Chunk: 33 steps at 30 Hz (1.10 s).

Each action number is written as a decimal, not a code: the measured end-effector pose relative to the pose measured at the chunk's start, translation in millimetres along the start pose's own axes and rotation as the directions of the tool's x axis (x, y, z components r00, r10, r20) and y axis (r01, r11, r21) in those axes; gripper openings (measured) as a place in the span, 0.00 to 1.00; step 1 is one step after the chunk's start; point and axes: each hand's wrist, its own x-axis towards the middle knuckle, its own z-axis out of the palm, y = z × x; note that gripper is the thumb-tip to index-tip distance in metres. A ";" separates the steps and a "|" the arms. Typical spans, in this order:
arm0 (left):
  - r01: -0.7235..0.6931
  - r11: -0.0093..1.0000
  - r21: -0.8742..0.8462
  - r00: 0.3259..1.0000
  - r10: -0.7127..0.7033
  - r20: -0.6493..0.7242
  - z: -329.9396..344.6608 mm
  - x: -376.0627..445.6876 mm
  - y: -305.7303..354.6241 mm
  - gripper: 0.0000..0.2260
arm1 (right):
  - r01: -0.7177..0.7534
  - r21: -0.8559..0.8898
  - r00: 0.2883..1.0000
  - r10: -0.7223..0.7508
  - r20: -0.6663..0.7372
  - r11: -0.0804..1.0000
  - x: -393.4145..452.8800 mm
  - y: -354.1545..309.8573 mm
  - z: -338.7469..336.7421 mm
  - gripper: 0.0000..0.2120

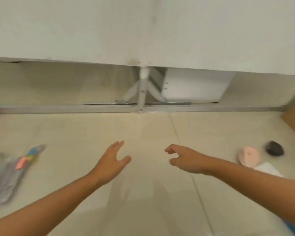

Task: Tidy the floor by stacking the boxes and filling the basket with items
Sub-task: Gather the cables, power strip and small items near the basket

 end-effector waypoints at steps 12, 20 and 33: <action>-0.429 0.893 0.134 0.840 0.340 0.422 216.3 14.4 207.3 0.28 | -0.284 0.259 0.889 0.354 -0.291 0.923 -112.6 195.5 -46.0 0.28; -0.382 0.910 0.158 0.849 0.279 0.449 314.6 10.6 226.5 0.26 | -0.361 0.422 0.712 0.538 -0.451 0.832 -149.8 314.4 -49.5 0.23; -0.391 0.920 -0.011 0.764 0.332 0.553 456.8 -30.2 252.2 0.19 | -0.810 0.434 0.360 0.919 -0.163 0.394 -244.2 474.0 -40.5 0.25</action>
